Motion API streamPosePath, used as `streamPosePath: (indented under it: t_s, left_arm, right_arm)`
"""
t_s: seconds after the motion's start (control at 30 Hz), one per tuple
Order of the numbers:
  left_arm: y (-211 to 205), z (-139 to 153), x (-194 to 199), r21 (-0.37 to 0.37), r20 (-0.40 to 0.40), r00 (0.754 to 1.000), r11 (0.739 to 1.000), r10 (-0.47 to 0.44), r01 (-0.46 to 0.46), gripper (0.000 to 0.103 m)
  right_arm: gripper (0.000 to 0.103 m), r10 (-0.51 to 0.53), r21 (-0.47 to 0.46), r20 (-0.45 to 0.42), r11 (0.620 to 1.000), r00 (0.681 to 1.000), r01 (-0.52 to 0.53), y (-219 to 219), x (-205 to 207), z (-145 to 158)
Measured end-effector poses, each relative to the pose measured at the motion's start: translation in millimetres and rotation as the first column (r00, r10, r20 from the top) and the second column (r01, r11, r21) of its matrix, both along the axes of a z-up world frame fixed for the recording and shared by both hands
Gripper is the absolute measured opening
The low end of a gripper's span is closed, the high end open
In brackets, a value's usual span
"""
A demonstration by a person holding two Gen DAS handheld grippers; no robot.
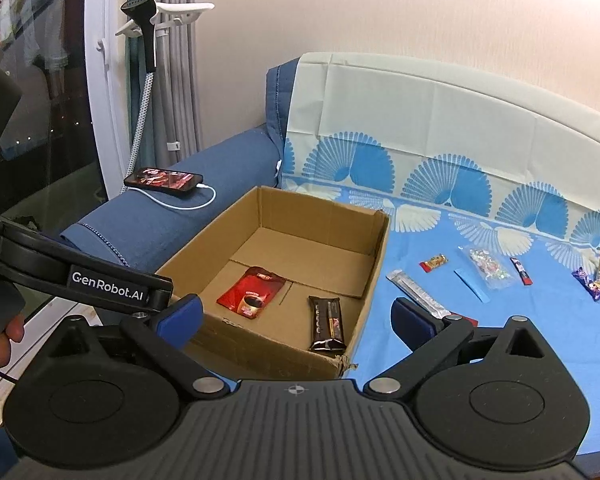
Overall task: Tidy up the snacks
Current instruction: 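Withdraw both tools from the box toward the remaining snacks, then grasp the red packet with the right tool while the left tool grasps the silver stick pack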
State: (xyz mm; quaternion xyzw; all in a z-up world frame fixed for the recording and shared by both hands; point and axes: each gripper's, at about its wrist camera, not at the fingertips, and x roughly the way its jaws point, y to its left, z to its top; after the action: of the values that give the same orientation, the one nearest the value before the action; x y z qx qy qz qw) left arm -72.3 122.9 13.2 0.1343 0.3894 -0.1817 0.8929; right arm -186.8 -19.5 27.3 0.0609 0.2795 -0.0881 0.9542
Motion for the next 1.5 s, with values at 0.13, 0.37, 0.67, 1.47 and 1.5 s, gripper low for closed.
streamPosePath:
  t_s: [0.13, 0.37, 0.67, 1.47, 1.5]
  left_arm:
    - [-1, 1, -1, 0.008, 0.009, 1.000, 1.000, -0.004, 0.003, 0.103]
    - [-7, -2, 2, 0.032, 0.000, 1.000, 0.999, -0.006, 0.006, 0.103]
    - [-26, -10, 11, 0.071, -0.030, 0.999, 0.997, -0.018, 0.020, 0.103]
    - [-151, -24, 108, 0.174, -0.174, 0.984, 0.985, 0.023, 0.008, 0.103]
    - [-160, -25, 114, 0.176, -0.181, 0.983, 0.984, 0.021, 0.012, 0.103]
  right_arm:
    - [0.101, -0.003, 0.005, 0.004, 1.000, 1.000, 0.003, 0, -1, 0]
    - [0.101, -0.003, 0.026, -0.006, 1.000, 1.000, 0.004, -4, 1, -5]
    - [0.101, -0.017, 0.077, -0.026, 0.997, 0.999, 0.019, -18, 7, -17]
    - [0.102, -0.295, 0.034, -0.432, 0.939, 0.853, 0.342, -283, 125, -221]
    - [0.102, -0.279, 0.046, -0.438, 0.942, 0.854, 0.332, -289, 135, -231]
